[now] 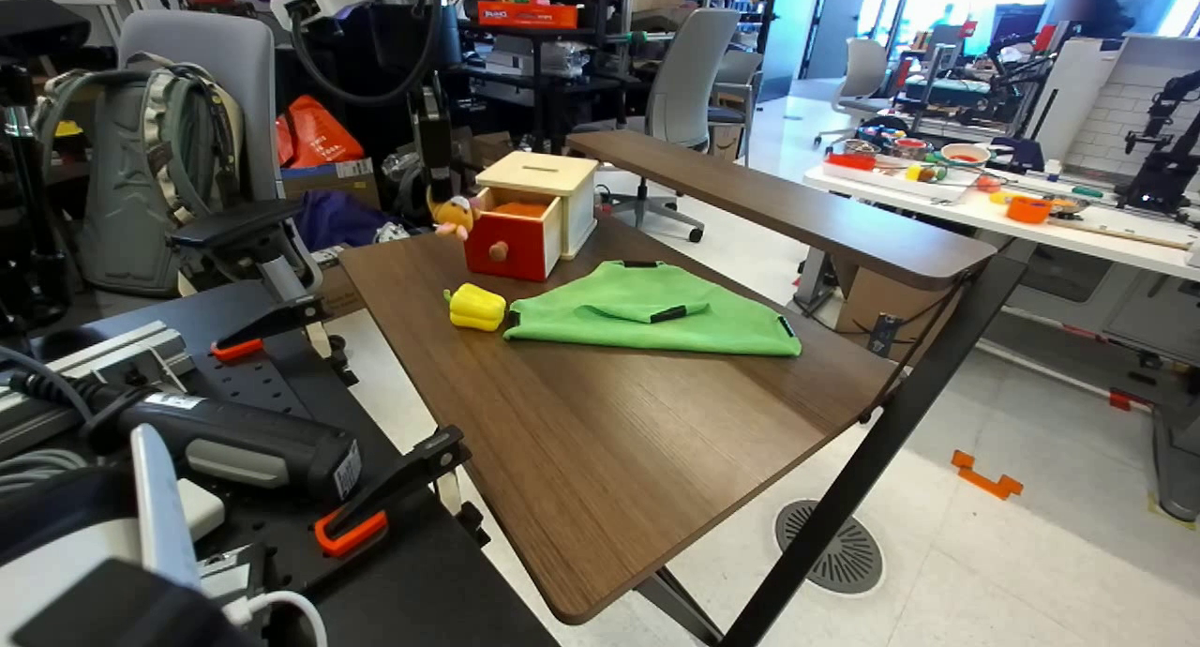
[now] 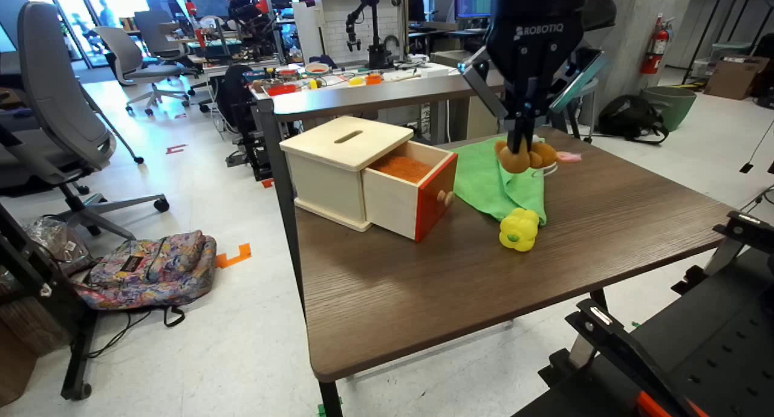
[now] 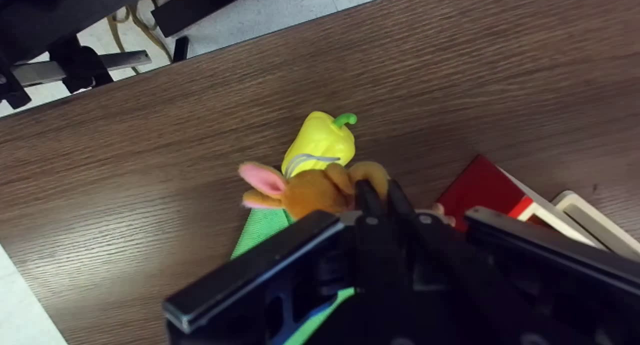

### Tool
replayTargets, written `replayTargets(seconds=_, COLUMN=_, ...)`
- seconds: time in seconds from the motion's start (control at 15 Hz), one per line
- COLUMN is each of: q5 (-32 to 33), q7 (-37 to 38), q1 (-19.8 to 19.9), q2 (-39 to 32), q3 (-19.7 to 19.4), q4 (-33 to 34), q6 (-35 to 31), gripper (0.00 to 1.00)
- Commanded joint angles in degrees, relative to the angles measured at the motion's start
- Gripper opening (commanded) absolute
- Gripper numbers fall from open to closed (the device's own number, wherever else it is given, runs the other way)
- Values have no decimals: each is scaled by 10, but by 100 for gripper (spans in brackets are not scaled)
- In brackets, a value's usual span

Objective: Put the brown doll beside the yellow pepper

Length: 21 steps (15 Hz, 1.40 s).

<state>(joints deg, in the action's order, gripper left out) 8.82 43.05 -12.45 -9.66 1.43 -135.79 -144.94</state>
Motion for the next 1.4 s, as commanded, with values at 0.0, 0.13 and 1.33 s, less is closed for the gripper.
replayTargets(seconds=0.0, q5=46, q7=31, q1=-22, q2=-32, q3=16, q4=44, q6=43, gripper=2)
replayTargets(seconds=0.13, q5=57, q7=28, q1=-31, q2=-53, q3=22, q4=64, q6=55, gripper=2)
replayTargets(seconds=1.33, q5=45, q7=-31, q1=-79, q2=-252, q3=9, q4=237, q6=137, gripper=2)
